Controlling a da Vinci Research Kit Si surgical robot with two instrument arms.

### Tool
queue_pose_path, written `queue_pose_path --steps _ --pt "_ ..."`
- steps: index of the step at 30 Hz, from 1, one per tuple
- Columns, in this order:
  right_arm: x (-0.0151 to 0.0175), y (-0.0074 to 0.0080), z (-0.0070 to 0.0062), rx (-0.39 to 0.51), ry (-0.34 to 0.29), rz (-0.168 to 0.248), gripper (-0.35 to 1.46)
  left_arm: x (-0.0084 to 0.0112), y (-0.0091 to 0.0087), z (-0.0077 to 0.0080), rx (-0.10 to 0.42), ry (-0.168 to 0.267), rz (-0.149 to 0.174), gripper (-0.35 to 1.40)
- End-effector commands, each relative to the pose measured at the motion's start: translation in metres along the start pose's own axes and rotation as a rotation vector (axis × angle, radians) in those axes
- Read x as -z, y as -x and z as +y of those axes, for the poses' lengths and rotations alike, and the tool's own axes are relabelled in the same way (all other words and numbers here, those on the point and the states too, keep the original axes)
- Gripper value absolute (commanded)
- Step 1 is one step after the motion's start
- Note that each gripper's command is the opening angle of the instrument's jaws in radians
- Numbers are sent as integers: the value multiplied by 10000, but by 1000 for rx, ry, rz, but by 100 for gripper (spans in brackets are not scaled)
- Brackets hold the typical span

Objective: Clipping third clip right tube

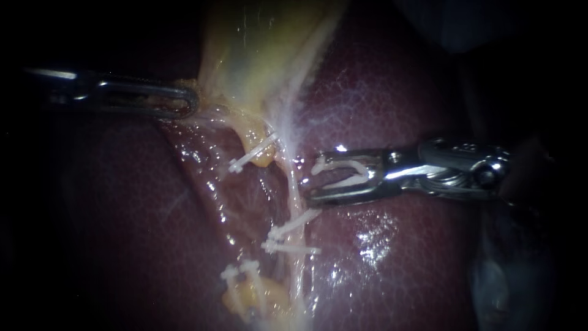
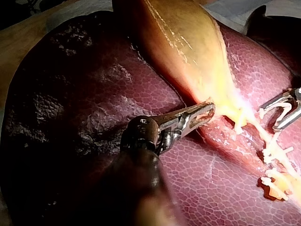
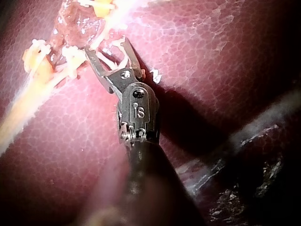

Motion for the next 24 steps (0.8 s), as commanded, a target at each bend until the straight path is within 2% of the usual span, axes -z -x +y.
queue_pose_path --steps 1,5,9,17,21,24 --pt "-5 2 2 -6 -5 -3 48 0 0 0 -1 0 0 -35" --pt "-24 7 9 -23 -25 -16 48 0 0 0 -1 0 0 -35" --pt "-40 10 11 -53 -66 0 48 0 0 0 -1 0 0 -35" --pt "-56 3 11 -152 -201 101 49 0 0 0 0 0 0 -35" --pt "-53 -4 6 -171 -264 133 49 0 0 0 0 0 0 -35" --pt "-47 -17 -2 -190 -315 164 49 0 0 0 0 0 0 -35"
